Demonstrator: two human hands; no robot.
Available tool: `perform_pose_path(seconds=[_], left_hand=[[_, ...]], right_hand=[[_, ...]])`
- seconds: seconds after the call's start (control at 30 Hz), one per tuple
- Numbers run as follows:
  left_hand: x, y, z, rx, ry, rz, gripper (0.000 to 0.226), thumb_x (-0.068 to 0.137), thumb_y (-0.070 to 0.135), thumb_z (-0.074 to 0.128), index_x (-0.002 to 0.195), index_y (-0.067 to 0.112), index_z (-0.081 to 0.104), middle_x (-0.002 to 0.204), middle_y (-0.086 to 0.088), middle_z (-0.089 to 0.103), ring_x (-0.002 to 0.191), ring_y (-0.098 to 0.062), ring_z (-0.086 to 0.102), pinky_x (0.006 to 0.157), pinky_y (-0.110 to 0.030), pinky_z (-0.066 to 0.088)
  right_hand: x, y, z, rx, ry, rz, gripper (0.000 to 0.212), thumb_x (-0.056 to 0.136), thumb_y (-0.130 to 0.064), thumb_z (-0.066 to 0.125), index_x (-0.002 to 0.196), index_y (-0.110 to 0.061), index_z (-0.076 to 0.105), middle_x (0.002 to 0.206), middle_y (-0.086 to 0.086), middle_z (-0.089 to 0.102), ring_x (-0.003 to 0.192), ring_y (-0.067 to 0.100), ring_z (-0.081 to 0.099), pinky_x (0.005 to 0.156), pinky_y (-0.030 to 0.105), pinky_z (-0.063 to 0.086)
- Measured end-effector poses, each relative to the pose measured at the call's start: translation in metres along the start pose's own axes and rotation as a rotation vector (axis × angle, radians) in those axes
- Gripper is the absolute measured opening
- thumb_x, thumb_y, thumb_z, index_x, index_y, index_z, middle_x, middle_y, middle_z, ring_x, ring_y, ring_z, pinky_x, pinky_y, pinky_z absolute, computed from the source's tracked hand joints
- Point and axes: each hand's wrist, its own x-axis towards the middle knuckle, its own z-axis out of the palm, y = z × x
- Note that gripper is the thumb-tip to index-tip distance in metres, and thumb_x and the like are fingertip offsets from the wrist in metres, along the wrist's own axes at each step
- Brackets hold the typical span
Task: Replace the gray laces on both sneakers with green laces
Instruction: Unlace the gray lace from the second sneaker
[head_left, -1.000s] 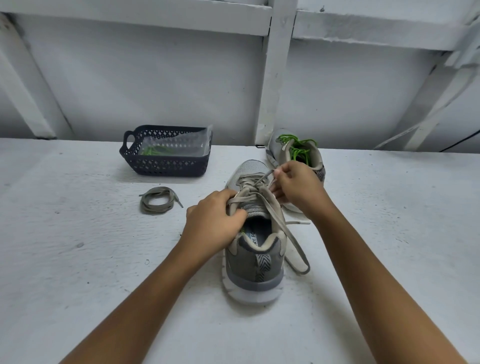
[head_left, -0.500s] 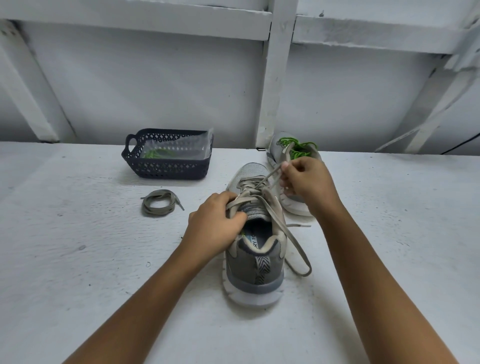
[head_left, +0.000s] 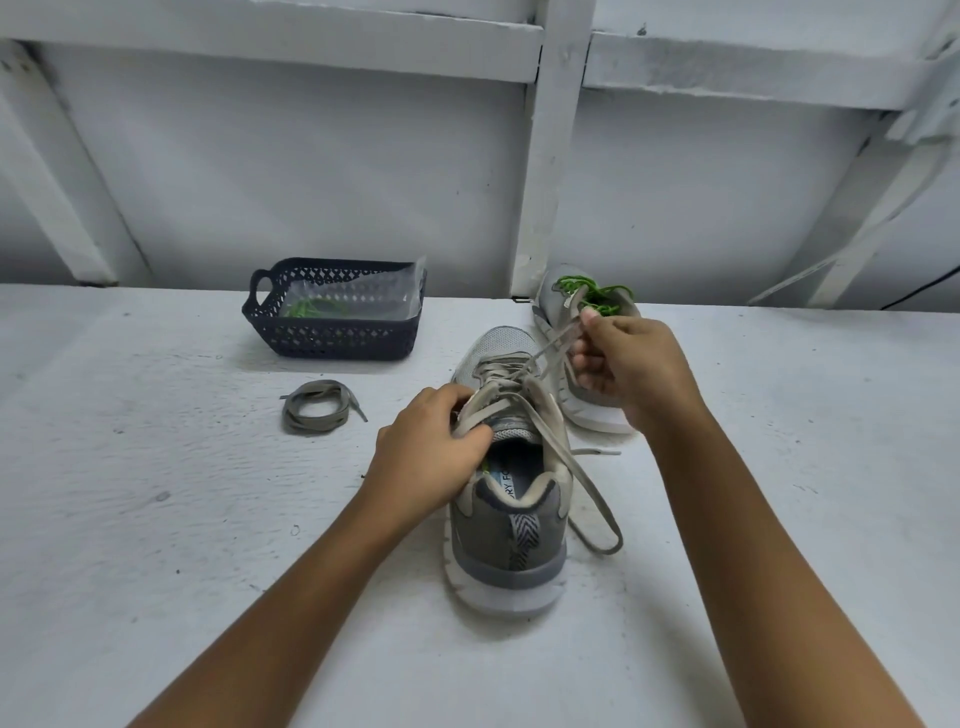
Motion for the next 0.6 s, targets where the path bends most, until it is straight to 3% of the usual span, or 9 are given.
perform_pose_path(seconds=[0.1,0.2,0.27,0.4,0.47,0.53,0.6], left_hand=[[0.001,0.000,0.001,-0.001,0.001,0.003,0.056,0.064,0.042,0.040,0.116,0.029,0.058,0.115,0.005,0.060,0.110,-0.017,0.054,0.099,-0.043,0.040],[0.001,-0.001,0.001,-0.007,0.000,0.004,0.056,0.064,0.042,0.040,0.116,0.029,0.058,0.115,0.005,0.060,0.110,-0.018,0.054,0.099,-0.043,0.040],[0.001,-0.001,0.001,-0.006,0.001,0.011,0.056,0.064,0.042,0.040,0.115,0.029,0.058,0.114,0.005,0.060,0.110,-0.018,0.054,0.098,-0.043,0.040],[0.001,-0.002,0.001,-0.005,0.001,0.018,0.055,0.065,0.043,0.041,0.116,0.029,0.058,0.114,0.005,0.060,0.109,-0.018,0.054,0.098,-0.043,0.041],[0.001,-0.002,0.001,-0.010,0.002,0.020,0.055,0.065,0.043,0.041,0.115,0.030,0.058,0.114,0.005,0.060,0.110,-0.018,0.054,0.098,-0.043,0.041],[0.001,-0.003,0.001,-0.013,0.003,0.020,0.055,0.065,0.043,0.041,0.115,0.030,0.058,0.114,0.005,0.060,0.109,-0.017,0.054,0.098,-0.043,0.041],[0.001,-0.003,0.001,-0.016,0.005,0.020,0.054,0.065,0.043,0.041,0.115,0.030,0.059,0.114,0.005,0.060,0.109,-0.017,0.054,0.098,-0.043,0.041]], right_hand=[[-0.006,0.006,0.000,-0.173,-0.140,0.049,0.032,0.093,-0.035,0.056,0.080,-0.006,0.061,0.062,0.001,0.053,0.052,0.010,0.049,0.051,0.022,0.042],[-0.013,0.016,0.001,-0.467,-0.200,-0.010,0.027,0.091,-0.025,0.061,0.073,-0.006,0.061,0.061,0.002,0.056,0.055,0.010,0.051,0.046,0.015,0.042],[-0.011,0.016,-0.001,-0.387,-0.115,-0.040,0.025,0.093,-0.020,0.059,0.071,-0.008,0.060,0.062,0.002,0.059,0.056,0.010,0.054,0.049,0.018,0.045],[-0.003,0.000,-0.006,0.014,0.121,-0.040,0.029,0.099,-0.018,0.046,0.074,-0.009,0.055,0.064,0.004,0.060,0.053,0.011,0.056,0.051,0.022,0.051],[-0.004,-0.001,-0.004,0.071,0.136,-0.028,0.030,0.100,-0.022,0.044,0.075,-0.009,0.054,0.064,0.005,0.058,0.052,0.011,0.054,0.049,0.022,0.049],[-0.009,0.007,0.000,-0.061,0.033,-0.013,0.028,0.097,-0.031,0.049,0.078,-0.010,0.056,0.066,0.003,0.057,0.053,0.010,0.052,0.050,0.024,0.045],[-0.014,0.019,0.003,-0.369,-0.101,-0.038,0.025,0.092,-0.033,0.059,0.077,-0.013,0.062,0.067,0.001,0.059,0.058,0.010,0.052,0.057,0.026,0.042]])
